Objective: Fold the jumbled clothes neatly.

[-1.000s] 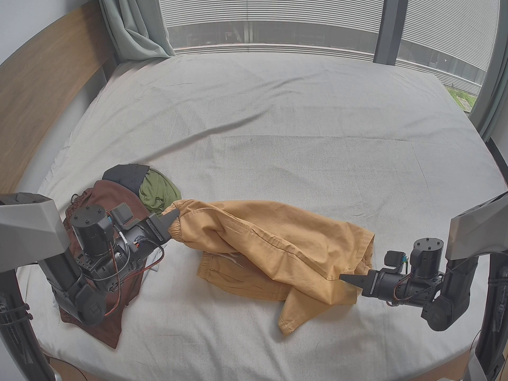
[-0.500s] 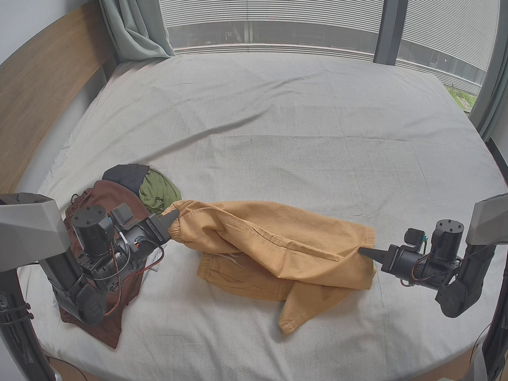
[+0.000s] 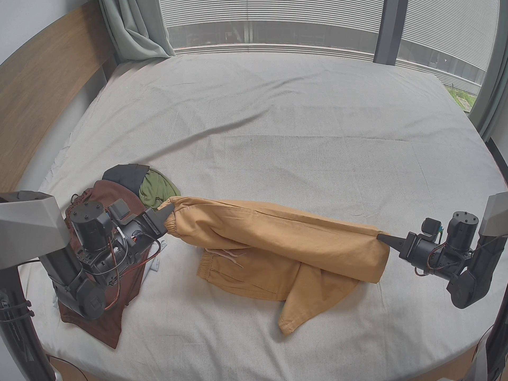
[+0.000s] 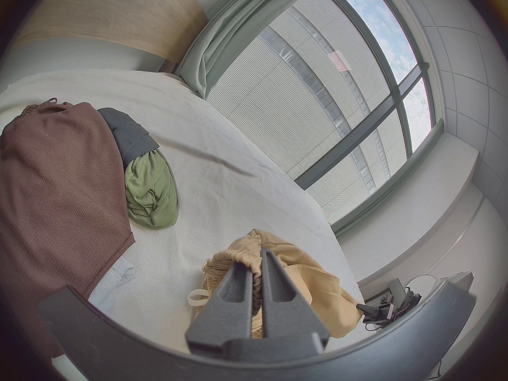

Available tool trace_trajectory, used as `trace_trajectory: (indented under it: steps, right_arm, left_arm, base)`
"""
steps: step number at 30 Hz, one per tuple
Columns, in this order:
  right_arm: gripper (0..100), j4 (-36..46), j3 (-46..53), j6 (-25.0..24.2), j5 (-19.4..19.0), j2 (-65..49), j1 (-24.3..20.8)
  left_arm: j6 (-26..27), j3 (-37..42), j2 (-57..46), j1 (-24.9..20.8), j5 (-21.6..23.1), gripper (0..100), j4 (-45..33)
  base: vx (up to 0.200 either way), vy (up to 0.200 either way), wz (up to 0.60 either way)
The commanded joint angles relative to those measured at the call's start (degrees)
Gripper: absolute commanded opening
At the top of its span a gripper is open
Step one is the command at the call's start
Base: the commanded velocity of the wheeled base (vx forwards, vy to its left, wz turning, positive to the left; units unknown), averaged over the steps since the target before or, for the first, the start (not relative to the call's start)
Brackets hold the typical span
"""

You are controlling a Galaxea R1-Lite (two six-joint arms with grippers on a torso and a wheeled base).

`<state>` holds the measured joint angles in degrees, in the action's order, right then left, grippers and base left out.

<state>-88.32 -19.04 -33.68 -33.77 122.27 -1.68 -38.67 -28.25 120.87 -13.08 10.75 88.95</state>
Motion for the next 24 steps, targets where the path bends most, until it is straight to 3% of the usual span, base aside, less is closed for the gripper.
trace_trajectory:
  steps: [1, 11, 19, 20, 24]
  right_arm:
    - [0, 0.0, -0.2, 0.0, 0.1, 0.3, -0.3]
    - [0, -0.3, -1.1, -0.2, -0.1, 5.5, -3.7]
    - [0, -0.2, -0.9, -0.2, -0.1, 5.3, -3.9]
    - [100, -0.2, -0.8, -0.1, -0.1, 5.4, -4.0]
    - [100, -0.2, -1.1, 0.0, -0.1, 5.9, -5.3]
  left_arm:
    - [0.0, 0.2, 0.8, 0.0, 0.0, 0, 0.1]
    - [0.0, 0.1, 1.6, -0.5, 0.0, 0, 0.1]
    - [0.0, 0.1, 1.5, -0.5, 0.0, 0, 0.1]
    - [0.0, 0.1, 1.5, -0.5, 0.0, 0, 0.1]
    - [0.0, 0.0, 1.2, -0.5, 0.0, 0, 0.1]
  base:
    - [0.0, 0.0, 0.0]
    - [0.0, 0.0, 0.0]
    - [0.0, 0.0, 0.0]
    - [0.0, 0.0, 0.0]
    - [0.0, 0.0, 0.0]
